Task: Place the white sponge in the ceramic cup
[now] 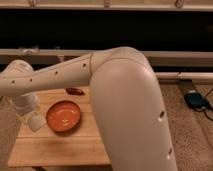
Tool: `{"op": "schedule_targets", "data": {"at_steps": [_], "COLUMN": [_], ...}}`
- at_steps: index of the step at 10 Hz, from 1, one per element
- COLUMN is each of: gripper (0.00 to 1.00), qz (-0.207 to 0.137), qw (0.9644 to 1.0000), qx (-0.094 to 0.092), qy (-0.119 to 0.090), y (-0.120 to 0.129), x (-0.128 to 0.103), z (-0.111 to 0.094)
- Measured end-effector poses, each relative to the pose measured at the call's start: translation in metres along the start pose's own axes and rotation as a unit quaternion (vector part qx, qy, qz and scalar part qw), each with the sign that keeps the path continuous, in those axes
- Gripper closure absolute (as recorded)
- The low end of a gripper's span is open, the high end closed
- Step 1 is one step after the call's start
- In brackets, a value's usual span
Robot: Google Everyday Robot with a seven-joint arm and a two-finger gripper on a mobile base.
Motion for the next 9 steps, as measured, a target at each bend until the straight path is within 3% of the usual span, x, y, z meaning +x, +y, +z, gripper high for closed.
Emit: {"op": "schedule_targets", "data": {"at_steps": [3,5,6,7,9], "gripper": [1.0,1.0,1.0,1.0,1.0], "qz": [0.064,0.111,0.14,0.152,0.15], "qw": [0.9974,0.9922,0.9876,0.9855,0.986], "qx": [0.006,0.013,0.017,0.019,0.016], "qy": [-0.033,-0.054,-0.068,-0.074,-0.072], "y": [-0.074,-0.124,-0.149,-0.16,-0.156], "x": [-0.011,-0.016,-0.017,-0.016,-0.017], "z": [-0.017,-0.027,-0.033,-0.036,-0.034]}}
